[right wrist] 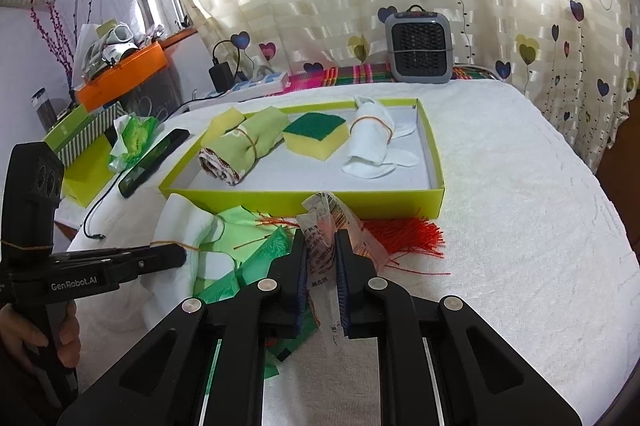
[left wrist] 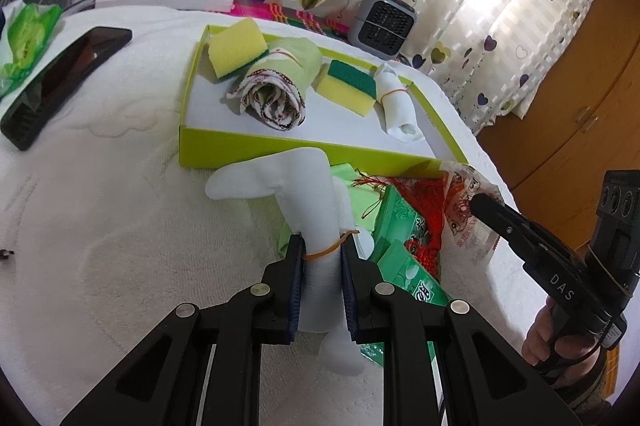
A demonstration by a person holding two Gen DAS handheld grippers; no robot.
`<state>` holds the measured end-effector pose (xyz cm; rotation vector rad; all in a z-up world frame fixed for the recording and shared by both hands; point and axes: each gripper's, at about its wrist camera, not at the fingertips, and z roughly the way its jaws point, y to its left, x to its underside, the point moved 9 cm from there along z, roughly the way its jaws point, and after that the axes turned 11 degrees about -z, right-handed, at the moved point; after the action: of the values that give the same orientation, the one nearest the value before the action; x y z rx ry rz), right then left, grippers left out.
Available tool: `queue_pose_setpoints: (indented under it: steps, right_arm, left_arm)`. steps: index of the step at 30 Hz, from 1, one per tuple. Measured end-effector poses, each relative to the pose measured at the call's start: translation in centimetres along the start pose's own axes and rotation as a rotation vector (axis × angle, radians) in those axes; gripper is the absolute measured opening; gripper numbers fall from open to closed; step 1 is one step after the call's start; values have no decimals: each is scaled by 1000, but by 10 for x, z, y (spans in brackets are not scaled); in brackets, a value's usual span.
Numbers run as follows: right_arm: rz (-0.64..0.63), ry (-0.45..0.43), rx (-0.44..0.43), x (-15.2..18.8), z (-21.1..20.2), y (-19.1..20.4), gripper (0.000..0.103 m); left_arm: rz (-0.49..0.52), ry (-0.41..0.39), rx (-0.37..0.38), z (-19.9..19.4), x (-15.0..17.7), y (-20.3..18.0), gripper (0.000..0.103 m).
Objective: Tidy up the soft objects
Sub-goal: 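Carry the sock bundle and the plastic bag over the tray with both tools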
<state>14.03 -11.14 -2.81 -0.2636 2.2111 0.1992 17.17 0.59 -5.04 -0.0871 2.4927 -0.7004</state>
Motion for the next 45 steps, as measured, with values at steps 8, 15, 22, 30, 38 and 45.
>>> queue_pose_setpoints:
  steps: [8, 15, 22, 30, 38, 45]
  right_arm:
    - [-7, -19, 13, -2, -8, 0, 12]
    - [-7, -45, 23, -6, -20, -3, 12]
    - [-14, -71, 24, -14, -29, -4, 12]
    - [-24, -100, 24, -27, -38, -7, 12]
    - [-20, -119, 19, -35, -40, -11, 12]
    - [-22, -136, 20, -48, -41, -16, 12]
  left_arm:
    - [47, -41, -24, -13, -2, -12, 16]
    - [74, -68, -11, -24, -4, -24, 16]
    - [91, -90, -1, -32, -12, -36, 16]
    - [107, -119, 9, -39, -22, -48, 16]
    - [120, -141, 18, -43, -35, -57, 16]
    - [117, -155, 29, -44, -53, -62, 16]
